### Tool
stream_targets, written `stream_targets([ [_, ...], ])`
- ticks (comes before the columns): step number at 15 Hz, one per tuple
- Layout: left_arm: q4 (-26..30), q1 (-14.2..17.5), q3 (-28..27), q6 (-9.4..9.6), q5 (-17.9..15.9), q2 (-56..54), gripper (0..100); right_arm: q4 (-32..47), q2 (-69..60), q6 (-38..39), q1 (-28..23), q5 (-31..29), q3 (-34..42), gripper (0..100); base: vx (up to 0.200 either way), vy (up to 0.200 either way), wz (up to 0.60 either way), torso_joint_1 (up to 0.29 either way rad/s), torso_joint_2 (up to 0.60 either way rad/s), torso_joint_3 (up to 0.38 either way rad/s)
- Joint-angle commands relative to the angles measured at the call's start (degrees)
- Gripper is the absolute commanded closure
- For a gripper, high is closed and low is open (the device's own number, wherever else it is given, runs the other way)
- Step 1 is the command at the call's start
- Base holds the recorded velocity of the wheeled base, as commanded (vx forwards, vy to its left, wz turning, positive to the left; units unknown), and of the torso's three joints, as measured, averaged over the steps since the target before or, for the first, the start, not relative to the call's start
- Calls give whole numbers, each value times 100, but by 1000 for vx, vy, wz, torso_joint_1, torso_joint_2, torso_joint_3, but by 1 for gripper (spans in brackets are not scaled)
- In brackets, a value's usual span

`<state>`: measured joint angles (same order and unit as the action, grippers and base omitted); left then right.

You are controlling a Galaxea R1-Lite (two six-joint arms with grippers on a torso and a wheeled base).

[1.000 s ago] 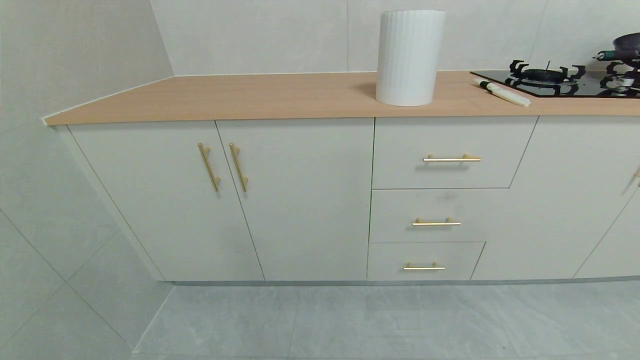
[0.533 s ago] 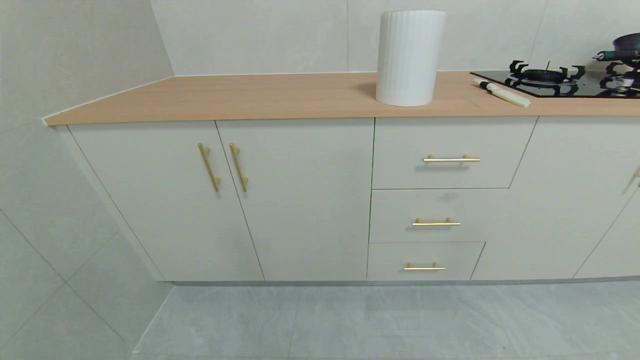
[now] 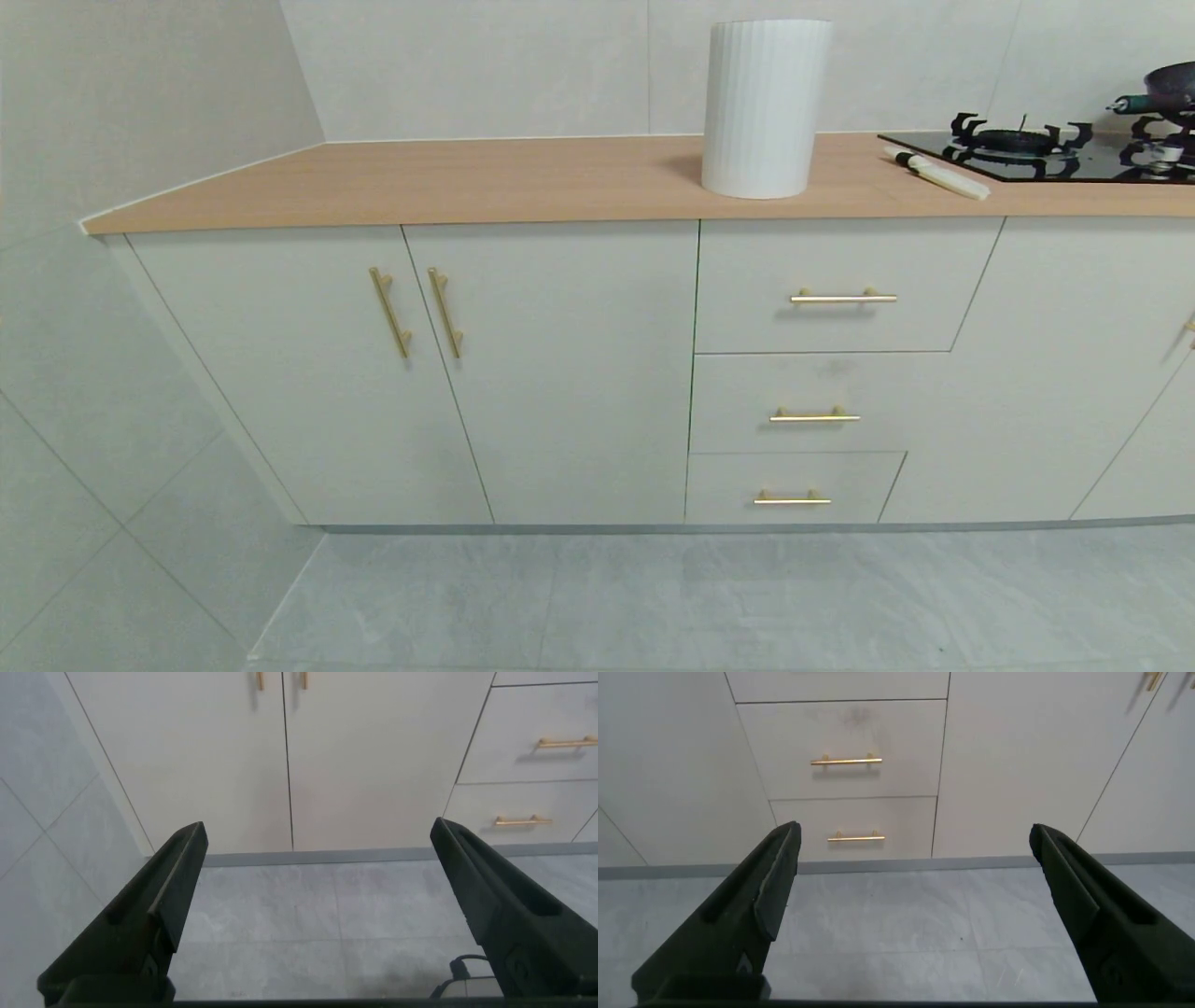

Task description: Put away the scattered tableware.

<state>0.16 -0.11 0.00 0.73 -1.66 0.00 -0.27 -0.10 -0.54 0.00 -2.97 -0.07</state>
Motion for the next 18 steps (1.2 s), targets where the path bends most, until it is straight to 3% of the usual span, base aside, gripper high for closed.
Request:
stream_targets([
  [1, 2, -7, 0, -3, -1, 0, 0, 0, 19, 1, 0, -1, -1, 0, 200, 0, 0, -2, 2, -2],
  [18, 2, -7, 0, -12, -1, 0, 0, 0, 19, 10, 0, -1, -1, 0, 200, 0, 0, 1, 2, 2],
])
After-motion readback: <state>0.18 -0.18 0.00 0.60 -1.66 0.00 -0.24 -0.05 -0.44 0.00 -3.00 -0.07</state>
